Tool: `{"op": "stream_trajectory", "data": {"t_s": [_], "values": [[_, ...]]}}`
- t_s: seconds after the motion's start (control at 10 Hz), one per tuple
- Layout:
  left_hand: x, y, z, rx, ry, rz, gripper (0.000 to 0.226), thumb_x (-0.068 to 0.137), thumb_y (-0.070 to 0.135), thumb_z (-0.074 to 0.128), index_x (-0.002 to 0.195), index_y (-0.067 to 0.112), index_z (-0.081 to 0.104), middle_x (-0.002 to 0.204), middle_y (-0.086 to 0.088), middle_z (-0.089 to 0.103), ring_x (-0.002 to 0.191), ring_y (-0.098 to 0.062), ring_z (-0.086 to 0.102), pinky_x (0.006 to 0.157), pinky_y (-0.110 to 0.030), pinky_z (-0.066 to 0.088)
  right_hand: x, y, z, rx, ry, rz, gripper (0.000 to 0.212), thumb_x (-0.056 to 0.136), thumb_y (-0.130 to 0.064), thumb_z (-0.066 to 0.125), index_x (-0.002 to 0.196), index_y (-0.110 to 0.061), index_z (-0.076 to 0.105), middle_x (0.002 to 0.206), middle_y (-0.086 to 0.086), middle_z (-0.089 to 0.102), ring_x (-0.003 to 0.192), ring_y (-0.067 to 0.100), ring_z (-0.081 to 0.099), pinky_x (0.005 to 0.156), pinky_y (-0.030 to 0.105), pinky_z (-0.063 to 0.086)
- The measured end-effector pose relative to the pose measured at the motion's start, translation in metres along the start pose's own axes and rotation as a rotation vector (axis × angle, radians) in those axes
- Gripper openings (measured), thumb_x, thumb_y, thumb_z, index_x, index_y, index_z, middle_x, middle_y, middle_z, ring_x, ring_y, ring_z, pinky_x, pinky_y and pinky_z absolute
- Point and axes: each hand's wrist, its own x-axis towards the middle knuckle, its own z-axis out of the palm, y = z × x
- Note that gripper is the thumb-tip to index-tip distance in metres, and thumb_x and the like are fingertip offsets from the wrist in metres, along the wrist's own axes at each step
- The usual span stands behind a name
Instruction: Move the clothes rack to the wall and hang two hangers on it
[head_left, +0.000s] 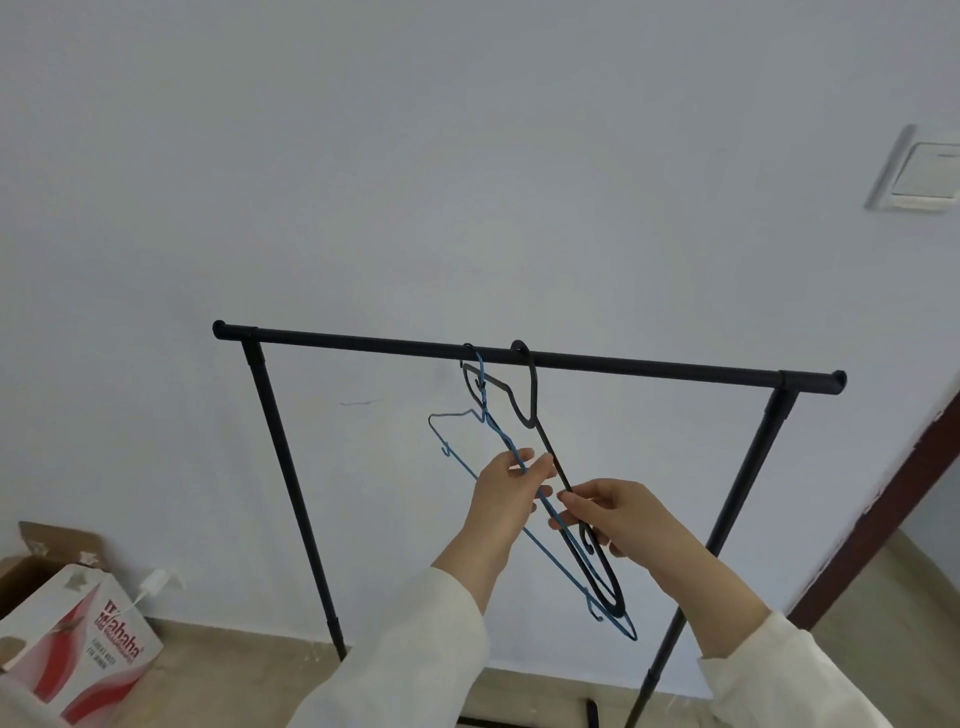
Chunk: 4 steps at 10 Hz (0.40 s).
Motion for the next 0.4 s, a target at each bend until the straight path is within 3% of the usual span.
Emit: {"op": "stream_trajectory", "data": {"t_s": [0.1,0.2,0.3,0.4], "values": [[-0.007,-0.006,-0.005,0.027,0.047,-0.044,0.050,0.086,0.036,0.054,0.129,0.012,0.045,0.115,-0.006,0.062,0.102,-0.018,0.060,0.091,-0.032,0.048,-0.006,0.002,0.003,-0.001,0.031,-0.009,0.011,0.085,-0.029,0.058,0.092,-0.022,0.061,0.081,-0.011,0.070,0.050,-0.005,0.055,0.045,0.008,0.037],[-0.014,-0.010,-0.013,0.044,0.158,-0.050,0.058,0.085,0.038,0.055,0.135,0.014,0.037,0.137,-0.007,0.048,0.123,-0.023,0.047,0.103,-0.034,0.038,-0.014,0.002,0.006,0.011,0.084,-0.011,0.028,0.083,-0.032,0.061,0.107,-0.020,0.058,0.093,-0.008,0.062,0.076,0.009,0.060,0.065,0.018,0.040],[-0.024,-0.013,-0.022,0.028,0.268,0.020,0.053,0.086,0.034,0.055,0.133,0.016,0.038,0.142,-0.006,0.041,0.121,-0.020,0.044,0.093,-0.028,0.034,-0.022,0.002,0.011,0.053,0.191,-0.044,0.033,0.081,-0.032,0.063,0.111,-0.019,0.057,0.100,-0.007,0.059,0.094,0.014,0.057,0.081,0.025,0.036],[-0.032,-0.010,-0.027,-0.002,0.319,0.109,0.043,0.086,0.029,0.055,0.127,0.018,0.044,0.137,-0.004,0.043,0.106,-0.010,0.043,0.087,-0.025,0.033,-0.030,-0.003,0.016,0.173,0.283,-0.075,0.034,0.081,-0.030,0.063,0.111,-0.017,0.056,0.100,-0.006,0.060,0.084,0.007,0.055,0.071,0.020,0.037]]}}
